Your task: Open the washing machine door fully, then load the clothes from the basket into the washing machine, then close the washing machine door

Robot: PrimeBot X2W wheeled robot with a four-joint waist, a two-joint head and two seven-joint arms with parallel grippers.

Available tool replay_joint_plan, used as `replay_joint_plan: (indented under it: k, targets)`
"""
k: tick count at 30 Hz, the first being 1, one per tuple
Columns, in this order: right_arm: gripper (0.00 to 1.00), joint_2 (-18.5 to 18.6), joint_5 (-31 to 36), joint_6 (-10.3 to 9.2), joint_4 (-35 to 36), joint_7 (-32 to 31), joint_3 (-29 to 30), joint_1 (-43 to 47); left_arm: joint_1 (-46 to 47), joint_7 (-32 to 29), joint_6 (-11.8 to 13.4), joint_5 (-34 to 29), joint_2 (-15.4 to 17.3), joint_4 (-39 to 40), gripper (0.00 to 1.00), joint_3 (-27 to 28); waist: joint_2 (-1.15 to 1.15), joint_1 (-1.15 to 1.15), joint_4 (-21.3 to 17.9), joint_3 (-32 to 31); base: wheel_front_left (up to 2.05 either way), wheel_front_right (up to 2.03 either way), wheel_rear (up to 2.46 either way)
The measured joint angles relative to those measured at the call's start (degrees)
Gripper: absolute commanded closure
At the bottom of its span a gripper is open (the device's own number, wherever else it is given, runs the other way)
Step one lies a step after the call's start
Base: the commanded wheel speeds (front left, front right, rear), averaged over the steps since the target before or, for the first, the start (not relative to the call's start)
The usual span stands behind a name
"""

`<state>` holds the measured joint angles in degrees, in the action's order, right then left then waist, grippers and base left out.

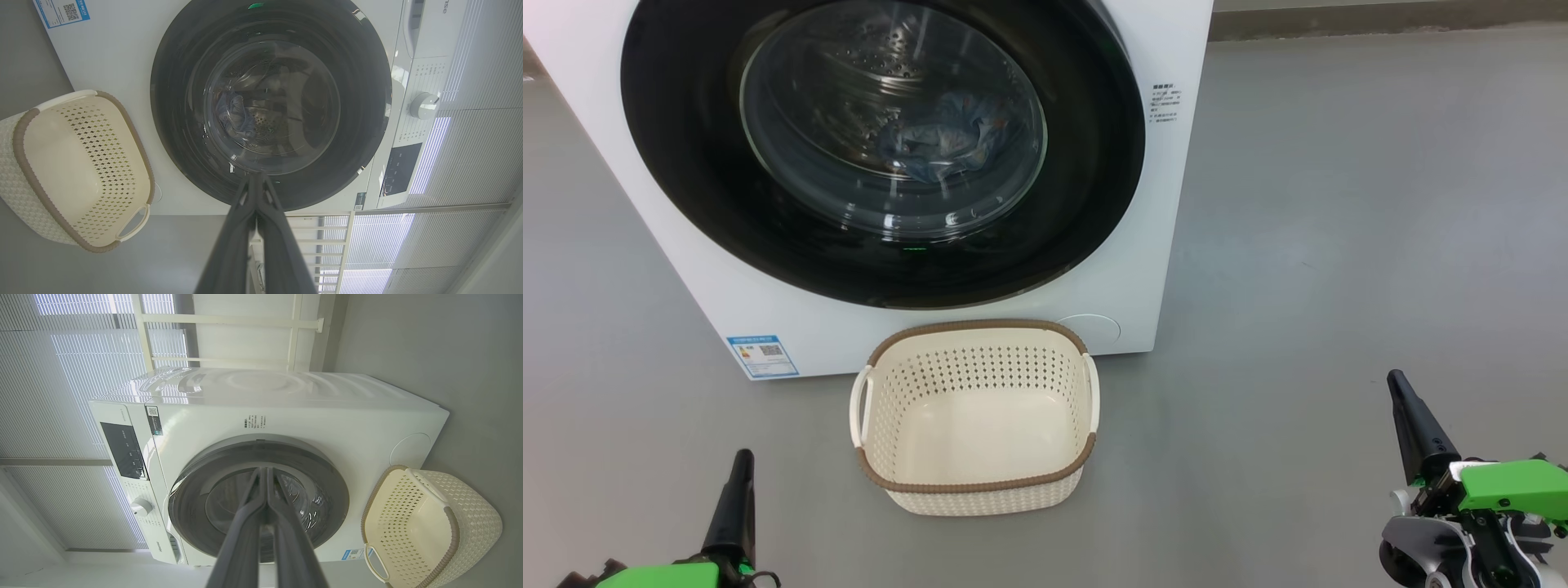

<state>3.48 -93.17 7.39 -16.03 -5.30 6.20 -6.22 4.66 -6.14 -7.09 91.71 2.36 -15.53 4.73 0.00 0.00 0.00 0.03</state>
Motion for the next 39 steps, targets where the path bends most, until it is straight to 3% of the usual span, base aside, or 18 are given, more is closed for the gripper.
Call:
replay_joint_plan:
  k: [39]
  targets:
    - [1.0, -0.1, 0.0, 0.0, 0.0, -0.2, 0.3, 0.0, 0.0, 0.0, 0.0, 0.0, 0.0, 0.0, 1.0, 0.0, 0.0, 0.0, 0.0, 0.0, 0.0, 0.0, 0.0]
